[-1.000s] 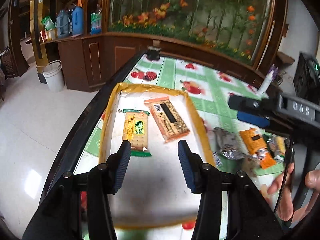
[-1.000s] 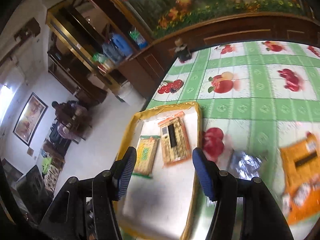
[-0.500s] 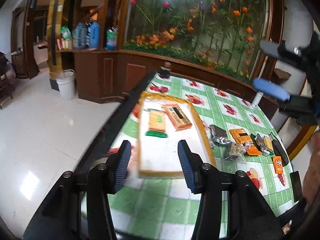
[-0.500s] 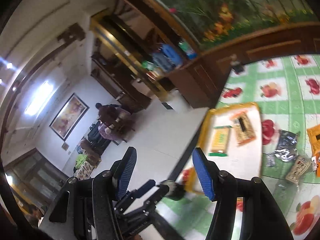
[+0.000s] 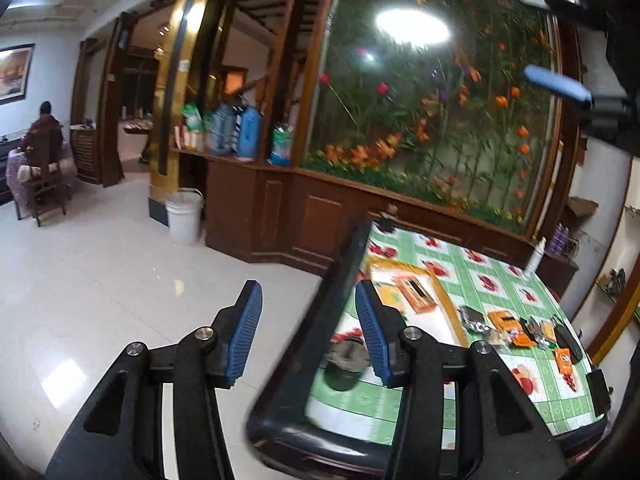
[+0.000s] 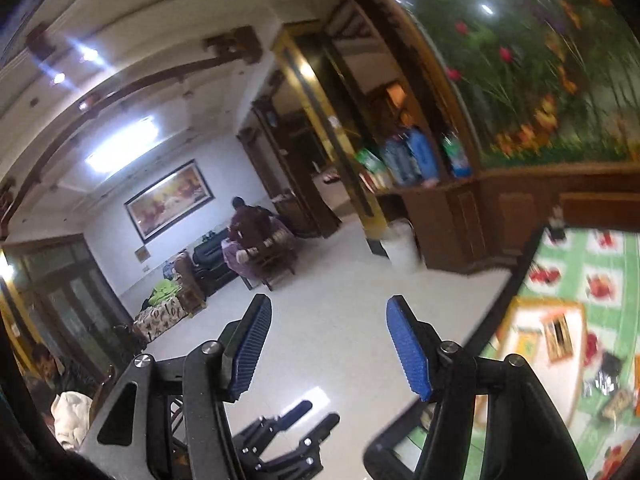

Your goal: Organize snacks

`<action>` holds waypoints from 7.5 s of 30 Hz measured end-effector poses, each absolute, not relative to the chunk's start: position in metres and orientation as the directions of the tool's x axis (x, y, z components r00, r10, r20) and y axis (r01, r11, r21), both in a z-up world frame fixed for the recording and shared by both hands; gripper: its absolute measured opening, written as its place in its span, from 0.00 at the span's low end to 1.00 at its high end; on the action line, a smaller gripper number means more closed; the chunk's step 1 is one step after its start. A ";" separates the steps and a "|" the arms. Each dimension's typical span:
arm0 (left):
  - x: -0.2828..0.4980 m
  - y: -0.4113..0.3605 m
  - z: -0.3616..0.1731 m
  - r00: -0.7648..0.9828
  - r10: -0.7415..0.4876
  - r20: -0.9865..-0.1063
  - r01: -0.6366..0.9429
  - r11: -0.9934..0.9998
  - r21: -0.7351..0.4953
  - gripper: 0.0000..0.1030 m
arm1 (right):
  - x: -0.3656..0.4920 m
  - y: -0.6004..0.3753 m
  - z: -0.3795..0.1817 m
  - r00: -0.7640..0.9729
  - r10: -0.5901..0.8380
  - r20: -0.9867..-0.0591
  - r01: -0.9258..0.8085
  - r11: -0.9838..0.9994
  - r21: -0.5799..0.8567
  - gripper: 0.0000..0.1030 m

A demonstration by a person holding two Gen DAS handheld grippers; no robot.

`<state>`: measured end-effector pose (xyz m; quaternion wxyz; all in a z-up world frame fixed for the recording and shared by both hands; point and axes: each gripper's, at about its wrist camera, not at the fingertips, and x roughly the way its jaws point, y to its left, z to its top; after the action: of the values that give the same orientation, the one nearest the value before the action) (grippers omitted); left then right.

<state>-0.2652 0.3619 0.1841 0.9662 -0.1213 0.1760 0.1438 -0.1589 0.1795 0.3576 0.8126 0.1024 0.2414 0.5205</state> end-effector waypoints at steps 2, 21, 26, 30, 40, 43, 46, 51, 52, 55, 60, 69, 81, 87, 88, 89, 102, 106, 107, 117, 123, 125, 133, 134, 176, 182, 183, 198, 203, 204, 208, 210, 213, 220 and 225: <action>-0.280 0.373 0.193 0.894 0.273 -0.355 -0.347 0.924 -0.163 0.46 | -0.175 0.192 0.378 0.335 0.906 -0.258 -0.818 0.416 0.398 0.61; -0.358 0.394 0.227 0.926 0.303 -0.226 -0.350 0.912 -0.212 0.46 | -0.258 0.214 0.444 0.286 0.937 -0.199 -0.918 0.328 0.222 0.69; -0.339 0.374 0.212 0.932 0.228 -0.281 -0.292 0.933 -0.209 0.46 | -0.237 0.173 0.375 0.307 0.895 -0.323 -0.901 0.383 0.206 0.70; -0.321 0.350 0.204 0.926 0.193 -0.324 -0.265 0.944 -0.196 0.46 | -0.197 0.131 0.316 0.338 0.845 -0.415 -0.846 0.466 0.258 0.72; -0.288 0.278 0.198 0.914 0.092 -0.394 -0.153 0.980 -0.126 0.48 | -0.141 0.018 0.230 0.450 0.723 -0.524 -0.717 0.643 0.271 0.72; -0.276 0.255 0.196 0.907 0.066 -0.416 -0.116 0.989 -0.096 0.55 | -0.133 -0.004 0.216 0.452 0.713 -0.536 -0.694 0.659 0.291 0.72; -0.268 0.232 0.195 0.901 0.045 -0.431 -0.077 0.995 -0.058 0.55 | -0.128 -0.026 0.204 0.461 0.707 -0.536 -0.668 0.674 0.315 0.72; -0.254 0.201 0.188 0.885 0.021 -0.465 -0.024 1.000 -0.001 0.55 | -0.116 -0.051 0.186 0.479 0.679 -0.557 -0.632 0.707 0.318 0.74; -0.252 0.197 0.187 0.882 0.016 -0.471 -0.016 1.000 0.004 0.55 | -0.114 -0.056 0.181 0.482 0.672 -0.562 -0.622 0.714 0.321 0.74; -0.240 0.187 0.182 0.869 -0.002 -0.495 0.004 1.000 0.003 0.56 | -0.104 -0.075 0.166 0.493 0.643 -0.587 -0.571 0.747 0.339 0.74; -0.220 0.177 0.171 0.844 -0.023 -0.536 0.033 0.999 0.008 0.56 | -0.083 -0.112 0.143 0.511 0.601 -0.615 -0.458 0.795 0.398 0.74; -0.183 0.148 0.145 0.788 -0.061 -0.612 0.091 0.996 0.019 0.56 | -0.058 -0.155 0.109 0.509 0.570 -0.645 -0.339 0.822 0.458 0.76; -0.171 0.131 0.122 0.748 -0.057 -0.661 0.126 0.990 0.058 0.56 | -0.032 -0.143 0.090 0.507 0.507 -0.697 -0.317 0.862 0.395 0.76; -0.170 0.139 0.120 0.747 -0.058 -0.663 0.116 0.992 0.044 0.56 | -0.017 -0.137 0.065 0.480 0.422 -0.769 -0.266 0.905 0.331 0.75; -0.170 0.140 0.119 0.745 -0.061 -0.664 0.116 0.992 0.040 0.56 | -0.016 -0.137 0.062 0.474 0.415 -0.776 -0.266 0.908 0.324 0.75; -0.170 0.140 0.119 0.745 -0.062 -0.664 0.117 0.992 0.038 0.56 | -0.014 -0.136 0.057 0.465 0.405 -0.787 -0.268 0.912 0.311 0.75; -0.168 0.133 0.116 0.741 -0.072 -0.668 0.139 0.989 0.047 0.56 | -0.023 -0.122 0.030 0.286 0.542 -0.790 -0.327 0.830 0.451 0.74; -0.167 0.133 0.115 0.739 -0.077 -0.669 0.146 0.988 0.047 0.56 | -0.016 -0.136 0.043 0.388 0.479 -0.787 -0.274 0.876 0.398 0.74; -0.166 0.132 0.114 0.737 -0.079 -0.671 0.148 0.988 0.046 0.56 | -0.013 -0.140 0.044 0.410 0.449 -0.794 -0.254 0.892 0.373 0.74; -0.160 0.133 0.104 0.726 -0.120 -0.677 0.192 0.981 0.032 0.56 | 0.002 -0.128 0.017 0.380 0.354 -0.855 -0.228 0.931 0.285 0.74; -0.161 0.150 0.099 0.729 -0.150 -0.668 0.205 0.979 0.004 0.56 | 0.006 -0.119 0.019 0.382 0.361 -0.851 -0.201 0.931 0.304 0.74; -0.160 0.155 0.096 0.727 -0.155 -0.669 0.203 0.979 -0.006 0.56 | 0.011 -0.111 0.017 0.385 0.340 -0.858 -0.193 0.939 0.285 0.74; -0.161 0.174 0.091 0.726 -0.164 -0.667 0.189 0.981 -0.035 0.56 | 0.017 -0.079 0.014 0.385 0.286 -0.878 -0.239 0.949 0.204 0.73; -0.161 0.176 0.090 0.727 -0.166 -0.666 0.187 0.982 -0.041 0.56 | 0.018 -0.076 0.013 0.388 0.275 -0.879 -0.244 0.951 0.190 0.73; -0.160 0.146 0.086 0.715 -0.185 -0.674 0.234 0.972 -0.019 0.56 | 0.002 -0.084 0.013 0.385 0.213 -0.898 -0.289 0.952 0.102 0.62; -0.163 0.136 0.089 0.718 -0.174 -0.674 0.242 0.970 0.007 0.56 | -0.003 -0.091 0.022 0.374 0.285 -0.882 -0.289 0.940 0.181 0.60; -0.164 0.134 0.089 0.717 -0.173 -0.675 0.243 0.970 0.010 0.56 | -0.003 -0.091 0.023 0.380 0.286 -0.880 -0.290 0.940 0.181 0.60; -0.157 0.113 0.085 0.698 -0.162 -0.697 0.257 0.966 0.033 0.56 | -0.004 -0.116 0.038 0.435 0.331 -0.837 -0.268 0.935 0.230 0.62; -0.156 0.101 0.085 0.692 -0.154 -0.705 0.271 0.961 0.056 0.56 | -0.005 -0.131 0.040 0.447 0.337 -0.829 -0.250 0.937 0.246 0.62; -0.156 0.100 0.085 0.692 -0.153 -0.705 0.272 0.960 0.059 0.56 | -0.004 -0.133 0.041 0.451 0.339 -0.826 -0.246 0.937 0.250 0.62; -0.155 0.095 0.086 0.688 -0.154 -0.710 0.275 0.960 0.058 0.56 | -0.006 -0.139 0.044 0.463 0.349 -0.815 -0.246 0.934 0.261 0.62; -0.153 0.093 0.086 0.684 -0.165 -0.711 0.279 0.959 0.046 0.56 | -0.008 -0.141 0.045 0.464 0.355 -0.812 -0.252 0.931 0.263 0.62; -0.150 0.091 0.085 0.677 -0.178 -0.714 0.285 0.958 0.031 0.56 | -0.017 -0.150 0.050 0.481 0.366 -0.797 -0.261 0.927 0.268 0.62; -0.121 0.074 0.073 0.627 -0.247 -0.739 0.321 0.946 -0.043 0.56 | -0.044 -0.203 0.066 0.565 0.353 -0.746 -0.221 0.936 0.275 0.62; -0.096 0.040 0.066 0.583 -0.271 -0.766 0.376 0.926 -0.041 0.55 | -0.052 -0.242 0.070 0.602 0.340 -0.723 -0.183 0.940 0.289 0.64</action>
<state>-0.0959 0.0403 0.0663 0.8876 0.0627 0.4184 -0.1823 -0.0523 -0.2418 0.0698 0.8900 0.0929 0.4215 0.1467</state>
